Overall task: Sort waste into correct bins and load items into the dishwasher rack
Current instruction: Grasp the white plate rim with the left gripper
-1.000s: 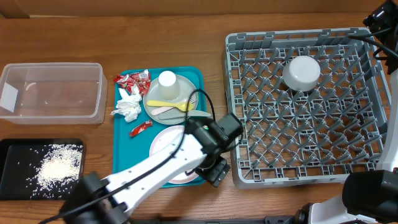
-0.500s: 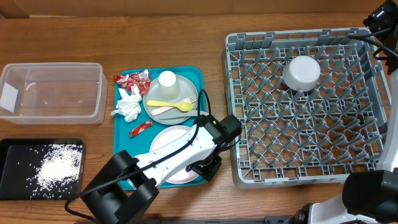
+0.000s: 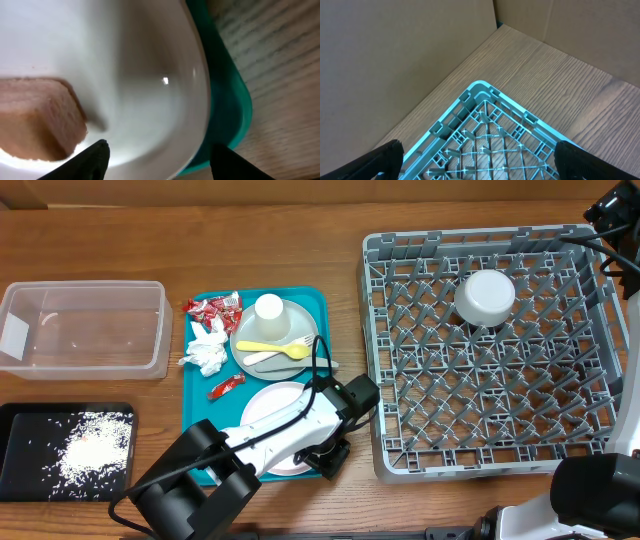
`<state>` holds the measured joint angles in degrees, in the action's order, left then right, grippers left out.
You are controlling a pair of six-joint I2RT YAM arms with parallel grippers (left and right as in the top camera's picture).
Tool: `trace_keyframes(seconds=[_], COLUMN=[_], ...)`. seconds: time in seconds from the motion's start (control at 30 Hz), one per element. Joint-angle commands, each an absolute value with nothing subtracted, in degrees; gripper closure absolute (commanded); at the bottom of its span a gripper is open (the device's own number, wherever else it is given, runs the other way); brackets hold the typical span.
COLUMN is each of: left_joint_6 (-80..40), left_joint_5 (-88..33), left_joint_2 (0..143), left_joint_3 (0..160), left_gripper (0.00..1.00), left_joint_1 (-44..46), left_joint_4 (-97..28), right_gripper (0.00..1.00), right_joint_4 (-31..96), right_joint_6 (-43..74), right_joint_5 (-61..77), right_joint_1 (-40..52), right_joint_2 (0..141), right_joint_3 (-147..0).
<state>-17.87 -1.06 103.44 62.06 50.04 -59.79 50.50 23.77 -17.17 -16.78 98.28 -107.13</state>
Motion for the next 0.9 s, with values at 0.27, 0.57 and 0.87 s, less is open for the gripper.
trace_keyframes(seconds=[0.27,0.57,0.87], left_joint_6=[-17.8,-20.9,-22.5], left_joint_5=[-1.3,-1.1,-1.3], left_joint_2=[104.5,104.3,98.1], left_joint_3=[59.7,60.6,64.6], left_gripper=[0.65,0.96,0.96], left_joint_1=[49.8,48.3,45.1], left_joint_4=[-56.9,-57.6,-60.9], right_gripper=[0.0,0.0,0.0], right_joint_4=[50.2,50.2,50.2], right_joint_6=[24.1,24.1,24.1], right_joint_5=[-18.0,-18.0,-18.0], right_joint_1=[-16.6,-16.6,-16.6], right_joint_2=[98.2,98.2,98.2], right_joint_3=[-107.2,-107.2,-107.2])
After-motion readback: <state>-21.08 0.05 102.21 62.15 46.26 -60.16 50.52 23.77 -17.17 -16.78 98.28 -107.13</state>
